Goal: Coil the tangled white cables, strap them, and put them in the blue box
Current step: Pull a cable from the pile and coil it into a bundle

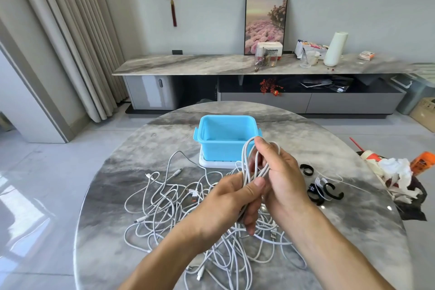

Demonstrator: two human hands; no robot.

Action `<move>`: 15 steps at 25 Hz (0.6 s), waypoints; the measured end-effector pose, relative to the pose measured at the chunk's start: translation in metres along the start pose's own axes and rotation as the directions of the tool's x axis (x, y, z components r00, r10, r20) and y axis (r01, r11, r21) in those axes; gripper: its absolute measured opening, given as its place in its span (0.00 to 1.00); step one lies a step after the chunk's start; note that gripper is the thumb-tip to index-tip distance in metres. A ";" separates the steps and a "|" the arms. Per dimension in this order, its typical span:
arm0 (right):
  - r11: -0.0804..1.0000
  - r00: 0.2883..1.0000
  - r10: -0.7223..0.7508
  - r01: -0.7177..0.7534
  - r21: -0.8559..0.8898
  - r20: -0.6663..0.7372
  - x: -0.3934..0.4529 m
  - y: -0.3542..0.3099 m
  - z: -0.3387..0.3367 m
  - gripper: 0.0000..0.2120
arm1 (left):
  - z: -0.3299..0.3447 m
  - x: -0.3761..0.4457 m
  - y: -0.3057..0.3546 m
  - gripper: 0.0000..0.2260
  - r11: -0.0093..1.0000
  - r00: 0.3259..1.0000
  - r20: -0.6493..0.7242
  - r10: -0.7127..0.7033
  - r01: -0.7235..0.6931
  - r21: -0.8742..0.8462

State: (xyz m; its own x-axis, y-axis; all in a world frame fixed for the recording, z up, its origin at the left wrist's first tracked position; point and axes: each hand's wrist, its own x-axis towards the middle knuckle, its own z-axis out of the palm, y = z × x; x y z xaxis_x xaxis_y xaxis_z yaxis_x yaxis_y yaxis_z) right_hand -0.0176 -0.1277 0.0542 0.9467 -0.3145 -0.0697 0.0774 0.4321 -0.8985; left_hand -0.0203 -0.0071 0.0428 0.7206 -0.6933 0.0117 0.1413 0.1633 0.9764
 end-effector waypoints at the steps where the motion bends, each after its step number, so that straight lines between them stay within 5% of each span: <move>1: 1.000 1.000 0.011 -0.012 0.026 0.017 0.001 0.000 -0.001 0.15 | -0.001 0.000 0.001 0.11 0.999 1.000 0.014 -0.014 0.014 -0.039; 5: 0.985 0.993 0.021 0.000 -0.174 0.116 0.009 -0.003 -0.006 0.17 | -0.004 -0.005 0.003 0.10 0.987 0.995 0.043 -0.091 0.095 -0.128; 9: 0.931 0.914 0.259 -0.323 0.172 0.312 0.004 -0.010 -0.001 0.20 | -0.002 -0.006 -0.001 0.09 0.974 0.990 0.059 -0.129 0.137 -0.180; 15: 0.921 0.962 0.252 -0.271 0.280 0.104 0.005 -0.012 0.002 0.24 | 0.006 -0.001 -0.010 0.09 0.972 0.991 0.039 -0.124 0.129 -0.197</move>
State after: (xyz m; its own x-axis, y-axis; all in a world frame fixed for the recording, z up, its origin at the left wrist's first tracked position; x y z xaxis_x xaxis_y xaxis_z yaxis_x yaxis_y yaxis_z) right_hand -0.0135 -0.1326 0.0653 0.9629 -0.1059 -0.2482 -0.0980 0.7197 -0.6873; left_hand -0.0269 -0.0121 0.0348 0.6704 -0.7351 -0.1013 0.3643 0.2072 0.9080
